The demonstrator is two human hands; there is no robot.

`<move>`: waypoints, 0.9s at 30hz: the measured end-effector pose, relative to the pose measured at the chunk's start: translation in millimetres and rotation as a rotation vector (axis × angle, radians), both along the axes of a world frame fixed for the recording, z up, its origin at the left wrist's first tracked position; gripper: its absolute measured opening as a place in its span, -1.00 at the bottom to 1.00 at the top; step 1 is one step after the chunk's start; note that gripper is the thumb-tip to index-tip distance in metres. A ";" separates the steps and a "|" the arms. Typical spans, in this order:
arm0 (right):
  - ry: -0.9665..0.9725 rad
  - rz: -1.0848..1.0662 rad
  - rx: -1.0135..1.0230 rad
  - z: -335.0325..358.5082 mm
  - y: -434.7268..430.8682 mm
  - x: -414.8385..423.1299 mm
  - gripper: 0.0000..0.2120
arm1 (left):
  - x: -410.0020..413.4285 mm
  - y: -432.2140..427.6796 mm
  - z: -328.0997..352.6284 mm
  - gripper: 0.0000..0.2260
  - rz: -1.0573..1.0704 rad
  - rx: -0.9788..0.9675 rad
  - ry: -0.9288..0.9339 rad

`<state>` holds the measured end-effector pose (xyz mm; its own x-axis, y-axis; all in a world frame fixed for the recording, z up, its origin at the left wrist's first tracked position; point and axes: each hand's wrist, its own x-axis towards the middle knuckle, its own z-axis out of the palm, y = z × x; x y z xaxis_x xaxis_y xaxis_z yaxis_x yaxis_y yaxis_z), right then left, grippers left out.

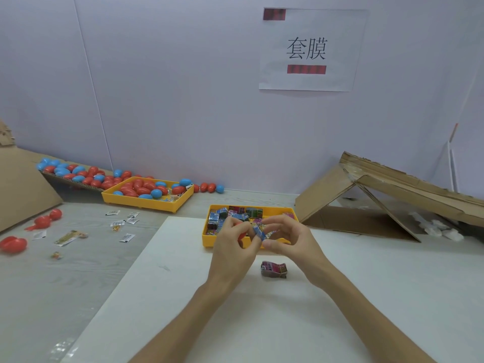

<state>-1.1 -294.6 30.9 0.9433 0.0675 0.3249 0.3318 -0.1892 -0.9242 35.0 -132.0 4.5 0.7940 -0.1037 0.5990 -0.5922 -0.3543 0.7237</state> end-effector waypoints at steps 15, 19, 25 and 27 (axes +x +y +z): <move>-0.062 -0.093 0.028 -8.9 4.6 4.7 -0.66 | -0.1 -2.1 -2.6 -0.82 0.013 0.014 -0.024; -0.134 -0.206 0.018 -12.4 6.2 2.8 -0.71 | -4.2 -4.7 -2.3 -0.80 -0.090 0.026 -0.026; -0.242 -0.282 -0.139 -9.2 5.9 0.7 -0.73 | -8.1 -5.5 -1.3 -0.83 -0.155 0.055 -0.008; -0.272 -0.300 -0.149 -8.6 6.3 0.8 -0.73 | -10.6 -5.1 1.3 -0.84 -0.178 0.040 0.009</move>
